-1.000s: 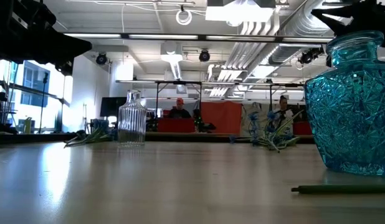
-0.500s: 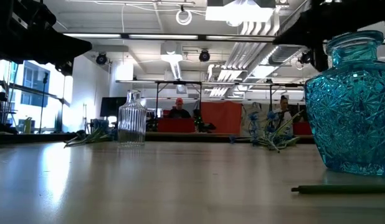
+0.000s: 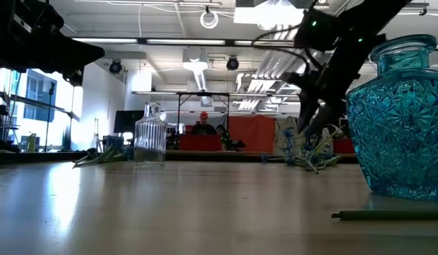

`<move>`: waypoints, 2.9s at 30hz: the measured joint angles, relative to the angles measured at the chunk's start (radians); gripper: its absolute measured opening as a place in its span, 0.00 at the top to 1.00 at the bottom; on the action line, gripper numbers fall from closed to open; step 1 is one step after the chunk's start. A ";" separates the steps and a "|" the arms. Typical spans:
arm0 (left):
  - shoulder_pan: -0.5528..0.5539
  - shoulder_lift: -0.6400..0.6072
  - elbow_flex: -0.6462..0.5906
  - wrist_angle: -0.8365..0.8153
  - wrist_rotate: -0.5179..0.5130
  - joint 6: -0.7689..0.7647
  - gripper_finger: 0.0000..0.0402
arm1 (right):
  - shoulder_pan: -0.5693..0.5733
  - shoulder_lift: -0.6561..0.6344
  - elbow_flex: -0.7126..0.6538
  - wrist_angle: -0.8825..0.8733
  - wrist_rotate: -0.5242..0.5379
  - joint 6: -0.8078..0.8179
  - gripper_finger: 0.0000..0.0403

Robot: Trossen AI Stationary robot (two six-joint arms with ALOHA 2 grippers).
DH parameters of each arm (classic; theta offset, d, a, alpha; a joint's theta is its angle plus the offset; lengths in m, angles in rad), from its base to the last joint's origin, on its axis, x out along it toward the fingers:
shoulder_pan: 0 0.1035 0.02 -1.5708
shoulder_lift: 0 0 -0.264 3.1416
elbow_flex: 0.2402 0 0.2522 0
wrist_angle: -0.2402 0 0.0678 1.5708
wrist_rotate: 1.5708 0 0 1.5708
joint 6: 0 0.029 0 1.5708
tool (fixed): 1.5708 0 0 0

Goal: Sort flowers into vase by color
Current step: Put the top right light blue flowers into the transparent vase

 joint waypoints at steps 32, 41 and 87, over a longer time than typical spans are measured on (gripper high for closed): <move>0.000 0.000 0.000 0.000 0.000 0.000 1.00 | -0.145 0.279 0.107 -0.038 -0.045 -0.195 0.84; 0.000 0.000 0.000 0.000 0.000 0.000 1.00 | -0.108 0.177 0.180 0.471 -0.158 -0.514 0.99; 0.000 0.000 0.000 0.000 0.000 0.000 1.00 | -0.012 0.754 0.554 1.464 -0.358 -0.842 1.00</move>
